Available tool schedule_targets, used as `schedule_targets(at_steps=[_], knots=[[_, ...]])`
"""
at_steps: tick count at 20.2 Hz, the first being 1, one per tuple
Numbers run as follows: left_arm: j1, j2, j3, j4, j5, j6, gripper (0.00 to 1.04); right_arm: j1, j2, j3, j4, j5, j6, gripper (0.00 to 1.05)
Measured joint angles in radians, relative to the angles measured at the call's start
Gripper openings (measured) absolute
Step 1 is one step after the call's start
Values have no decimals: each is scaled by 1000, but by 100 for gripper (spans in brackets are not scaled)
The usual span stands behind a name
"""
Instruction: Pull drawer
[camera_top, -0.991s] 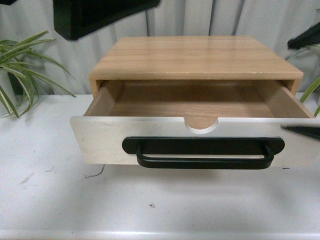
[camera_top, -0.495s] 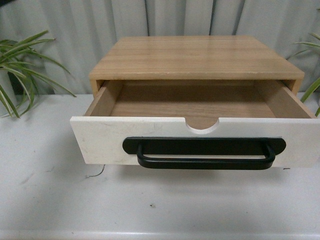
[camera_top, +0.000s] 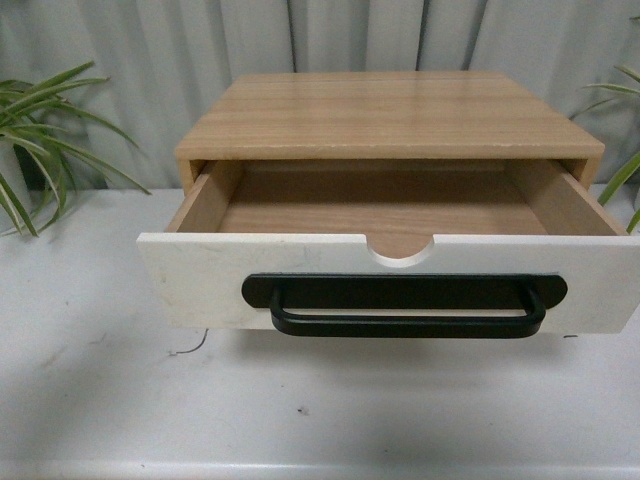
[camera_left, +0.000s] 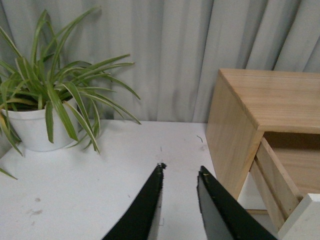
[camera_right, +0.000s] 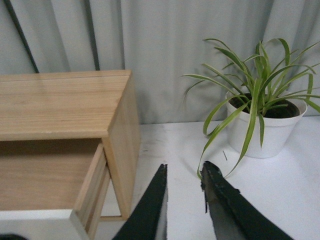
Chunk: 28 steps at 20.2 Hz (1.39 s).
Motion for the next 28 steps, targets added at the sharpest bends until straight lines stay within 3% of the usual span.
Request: schedule_targets(at_steps=[2, 3, 5, 7, 8, 15, 28], knots=[[-38, -77, -39, -27, -43, 0, 3, 40, -84, -56, -26, 37, 0, 3], [-56, -109, -59, -47, -57, 3, 2, 55, -123, -77, -42, 55, -3, 2], [-85, -177, -89, -85, -84, 3, 2, 85, -196, -115, -86, 86, -3, 2], [-188, -252, -112, -136, -181, 4, 2, 122, -278, -140, -135, 136, -3, 2], [-194, -280, -119, -156, -178, 6, 2, 187, -320, -156, -167, 183, -3, 2], [-185, -344, -160, -156, -191, 7, 2, 194, -390, -201, -166, 196, -3, 2], [-187, -602, -161, -416, -191, 7, 2, 194, -735, -205, -505, 197, -3, 2]])
